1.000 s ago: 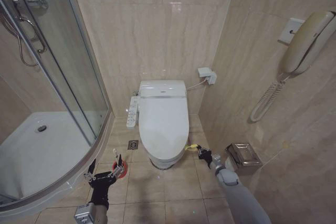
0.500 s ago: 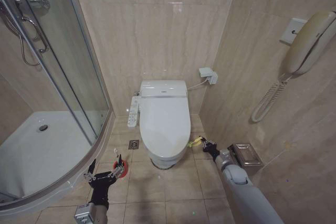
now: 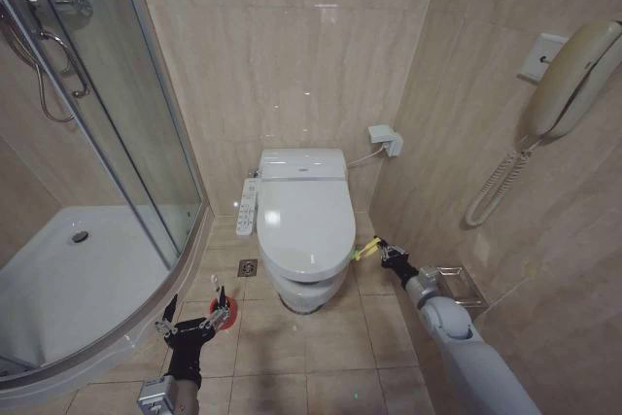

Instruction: Open the toilet lid, clean the toilet bowl with a toilet brush, close the toilet lid, and flush.

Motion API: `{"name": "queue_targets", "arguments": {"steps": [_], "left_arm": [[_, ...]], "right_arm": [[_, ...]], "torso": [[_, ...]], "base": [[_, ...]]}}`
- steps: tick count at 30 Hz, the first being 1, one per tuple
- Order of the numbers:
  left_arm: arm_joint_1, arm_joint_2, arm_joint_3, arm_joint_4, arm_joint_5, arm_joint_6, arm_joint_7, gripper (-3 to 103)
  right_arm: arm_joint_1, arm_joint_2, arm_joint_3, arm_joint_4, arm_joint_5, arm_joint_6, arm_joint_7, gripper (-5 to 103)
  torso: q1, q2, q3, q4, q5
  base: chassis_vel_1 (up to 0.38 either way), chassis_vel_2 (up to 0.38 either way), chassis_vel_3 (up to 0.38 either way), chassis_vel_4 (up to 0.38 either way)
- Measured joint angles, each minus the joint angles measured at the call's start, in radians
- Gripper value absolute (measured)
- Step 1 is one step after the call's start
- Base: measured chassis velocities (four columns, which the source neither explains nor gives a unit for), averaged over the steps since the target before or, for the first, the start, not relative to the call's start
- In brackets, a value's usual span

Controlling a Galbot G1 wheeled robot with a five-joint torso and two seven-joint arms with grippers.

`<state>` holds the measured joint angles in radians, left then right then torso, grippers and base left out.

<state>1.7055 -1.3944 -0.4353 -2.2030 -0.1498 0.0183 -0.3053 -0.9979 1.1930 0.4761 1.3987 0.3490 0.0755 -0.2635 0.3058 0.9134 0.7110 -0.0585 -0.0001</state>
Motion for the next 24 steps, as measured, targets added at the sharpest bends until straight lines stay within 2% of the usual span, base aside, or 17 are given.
{"name": "queue_targets", "arguments": {"steps": [8, 11, 15, 24], "left_arm": [[0.000, 0.000, 0.000, 0.000, 0.000, 0.000, 0.000, 100], [0.000, 0.000, 0.000, 0.000, 0.000, 0.000, 0.000, 100], [0.000, 0.000, 0.000, 0.000, 0.000, 0.000, 0.000, 100], [0.000, 0.000, 0.000, 0.000, 0.000, 0.000, 0.000, 100]], "right_arm": [[-0.005, -0.007, 0.013, 0.047, 0.020, -0.021, 0.026, 1], [-0.008, -0.008, 0.013, 0.085, 0.035, -0.062, 0.058, 1], [-0.007, -0.008, 0.013, 0.105, 0.051, -0.078, 0.078, 1], [0.002, 0.002, 0.025, 0.143, 0.068, -0.102, 0.090, 1]], "torso": [[0.000, 0.000, 0.000, 0.0000, 0.0001], [0.000, 0.000, 0.000, 0.0000, 0.0000], [0.000, 0.000, 0.000, 0.0001, 0.0001], [0.000, 0.000, 0.000, -0.0001, 0.0000]], "base": [[0.000, 0.000, 0.000, 0.000], [0.000, 0.000, 0.000, 0.000], [0.000, 0.000, 0.000, 0.000], [0.000, 0.000, 0.000, 0.000]]}}
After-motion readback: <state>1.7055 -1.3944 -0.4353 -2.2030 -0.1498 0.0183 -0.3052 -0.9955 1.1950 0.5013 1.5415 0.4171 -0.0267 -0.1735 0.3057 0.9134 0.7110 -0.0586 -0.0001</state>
